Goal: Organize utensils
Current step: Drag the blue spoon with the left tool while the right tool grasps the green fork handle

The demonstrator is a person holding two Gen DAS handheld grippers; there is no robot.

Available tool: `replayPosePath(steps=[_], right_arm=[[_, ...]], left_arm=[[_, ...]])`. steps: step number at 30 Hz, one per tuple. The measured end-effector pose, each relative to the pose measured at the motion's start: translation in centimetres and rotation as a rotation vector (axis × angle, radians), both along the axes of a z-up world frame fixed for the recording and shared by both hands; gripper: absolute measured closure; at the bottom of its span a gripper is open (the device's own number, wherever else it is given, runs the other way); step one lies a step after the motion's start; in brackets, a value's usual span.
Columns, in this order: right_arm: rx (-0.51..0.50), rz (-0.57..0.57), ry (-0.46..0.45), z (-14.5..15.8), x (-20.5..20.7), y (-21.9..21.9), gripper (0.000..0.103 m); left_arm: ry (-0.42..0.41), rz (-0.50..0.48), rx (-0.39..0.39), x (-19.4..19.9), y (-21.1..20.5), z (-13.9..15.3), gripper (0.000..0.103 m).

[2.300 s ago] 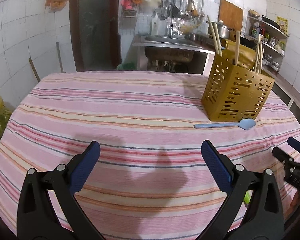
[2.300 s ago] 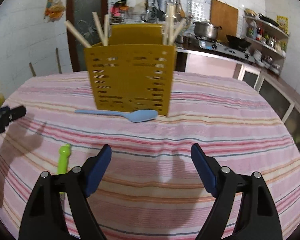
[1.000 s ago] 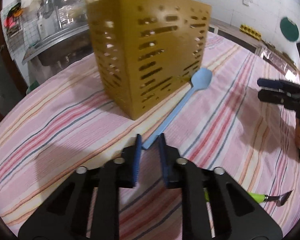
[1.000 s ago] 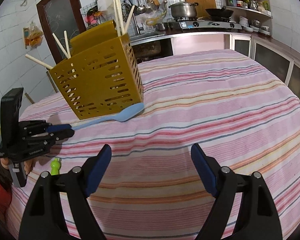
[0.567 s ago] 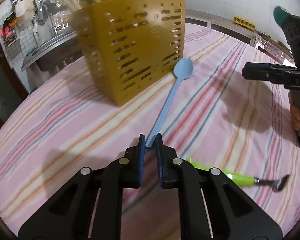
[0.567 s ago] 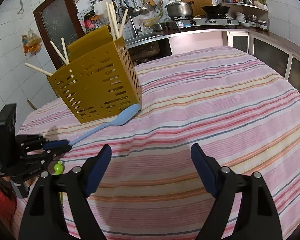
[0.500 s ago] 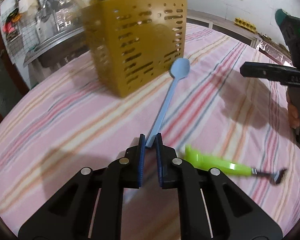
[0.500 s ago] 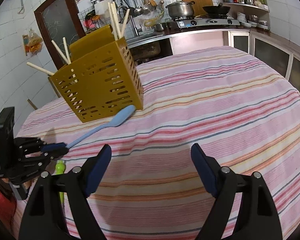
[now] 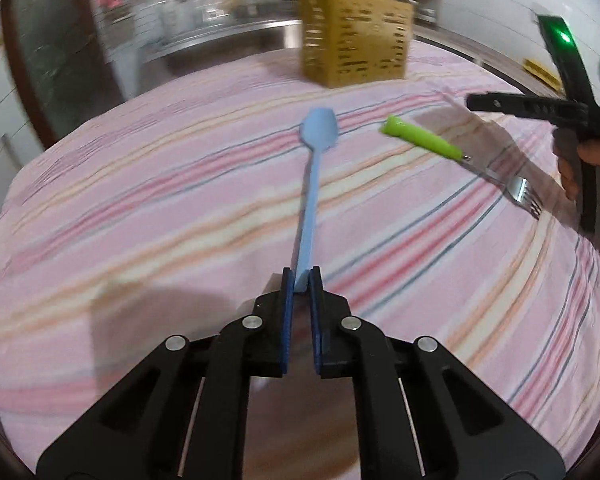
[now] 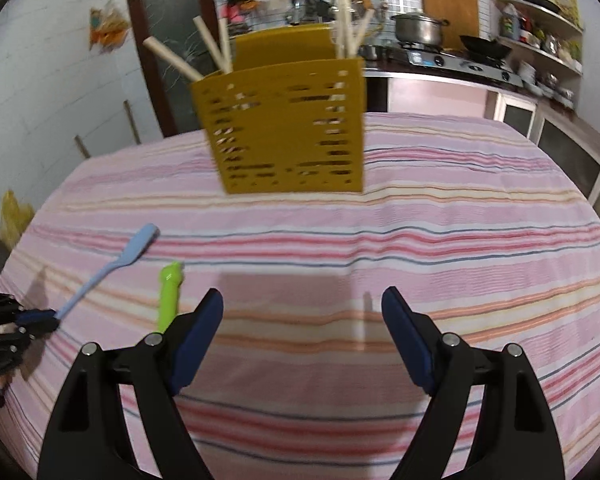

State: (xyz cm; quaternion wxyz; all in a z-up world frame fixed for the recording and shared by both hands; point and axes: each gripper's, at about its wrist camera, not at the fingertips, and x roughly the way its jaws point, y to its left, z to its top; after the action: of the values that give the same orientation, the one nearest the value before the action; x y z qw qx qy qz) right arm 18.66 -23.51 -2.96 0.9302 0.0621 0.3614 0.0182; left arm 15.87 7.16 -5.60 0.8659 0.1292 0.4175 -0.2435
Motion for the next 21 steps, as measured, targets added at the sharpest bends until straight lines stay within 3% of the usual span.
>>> replayPosePath(steps=[3,5,7,12,21], right_arm=[[-0.007,0.014,0.009,0.2,-0.4,1.0,0.023],[-0.018,0.018,0.015,0.4,-0.6,1.5,0.023],[-0.033,0.028,0.022,0.6,-0.6,2.4,0.023],[-0.084,0.07,0.056,0.5,-0.2,4.7,0.023],[-0.146,0.086,0.142,-1.5,2.3,8.0,0.023]], left_arm=[[0.022,0.06,-0.03,-0.2,0.9,0.3,0.083],[0.0,0.096,-0.033,0.1,0.9,0.9,0.049],[-0.034,0.107,-0.054,0.3,0.8,1.5,0.039],[-0.018,0.096,-0.07,3.0,-0.9,1.9,0.028],[0.074,0.077,-0.049,8.3,-4.9,0.1,0.028]])
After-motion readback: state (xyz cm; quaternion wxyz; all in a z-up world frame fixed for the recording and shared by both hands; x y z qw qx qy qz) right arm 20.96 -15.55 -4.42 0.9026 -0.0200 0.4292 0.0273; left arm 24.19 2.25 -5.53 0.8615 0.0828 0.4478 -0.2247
